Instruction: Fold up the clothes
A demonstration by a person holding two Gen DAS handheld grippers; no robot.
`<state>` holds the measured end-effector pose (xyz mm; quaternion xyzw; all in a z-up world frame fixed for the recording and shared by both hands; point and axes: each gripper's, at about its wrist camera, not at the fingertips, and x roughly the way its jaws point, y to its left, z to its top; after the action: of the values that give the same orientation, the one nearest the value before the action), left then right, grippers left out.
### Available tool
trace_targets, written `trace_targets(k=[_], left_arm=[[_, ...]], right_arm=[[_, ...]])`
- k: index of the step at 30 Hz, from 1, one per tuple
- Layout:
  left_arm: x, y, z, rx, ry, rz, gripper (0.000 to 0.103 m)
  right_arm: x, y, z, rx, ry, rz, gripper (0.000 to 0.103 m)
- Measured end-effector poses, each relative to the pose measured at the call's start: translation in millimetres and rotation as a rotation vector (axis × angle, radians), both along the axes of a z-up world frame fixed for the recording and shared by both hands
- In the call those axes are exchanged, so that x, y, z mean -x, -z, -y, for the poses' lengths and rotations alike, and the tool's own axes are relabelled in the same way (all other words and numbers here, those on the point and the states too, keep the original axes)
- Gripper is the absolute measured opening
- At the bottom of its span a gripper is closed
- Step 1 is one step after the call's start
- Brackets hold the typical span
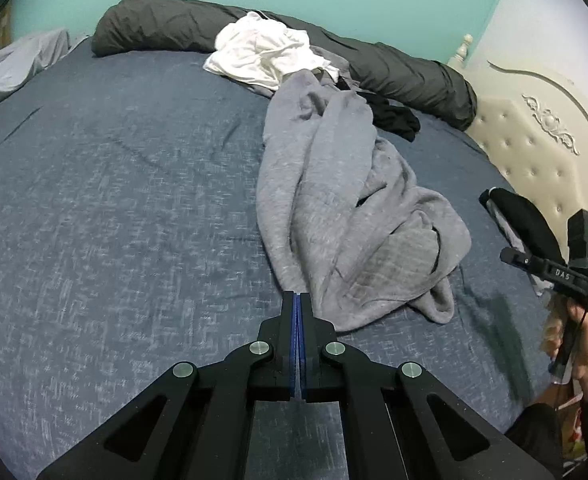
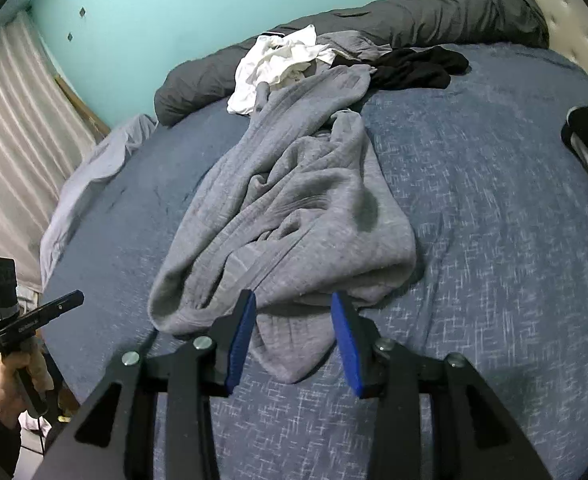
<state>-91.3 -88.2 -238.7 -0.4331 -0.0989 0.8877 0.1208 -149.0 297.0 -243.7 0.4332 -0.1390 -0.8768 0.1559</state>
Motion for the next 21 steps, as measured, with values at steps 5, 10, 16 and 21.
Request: trace_targets(k=[5, 10, 16, 21], left_arm=[[28, 10, -37, 0.028, 0.075, 0.008, 0.003], [66, 37, -76, 0.068, 0.130, 0.058, 0.033], [95, 73, -106, 0.117, 0.160, 0.115, 0.040], [105, 92, -122, 0.202, 0.184, 0.133, 0.048]], right_arm=[[7, 2, -2, -0.008, 0.009, 0.010, 0.042], [10, 9, -6, 0.002, 0.001, 0.028, 0.045], [12, 16, -12, -0.007, -0.005, 0.042, 0.045], [21, 26, -15, -0.013, 0.001, 0.062, 0.051]])
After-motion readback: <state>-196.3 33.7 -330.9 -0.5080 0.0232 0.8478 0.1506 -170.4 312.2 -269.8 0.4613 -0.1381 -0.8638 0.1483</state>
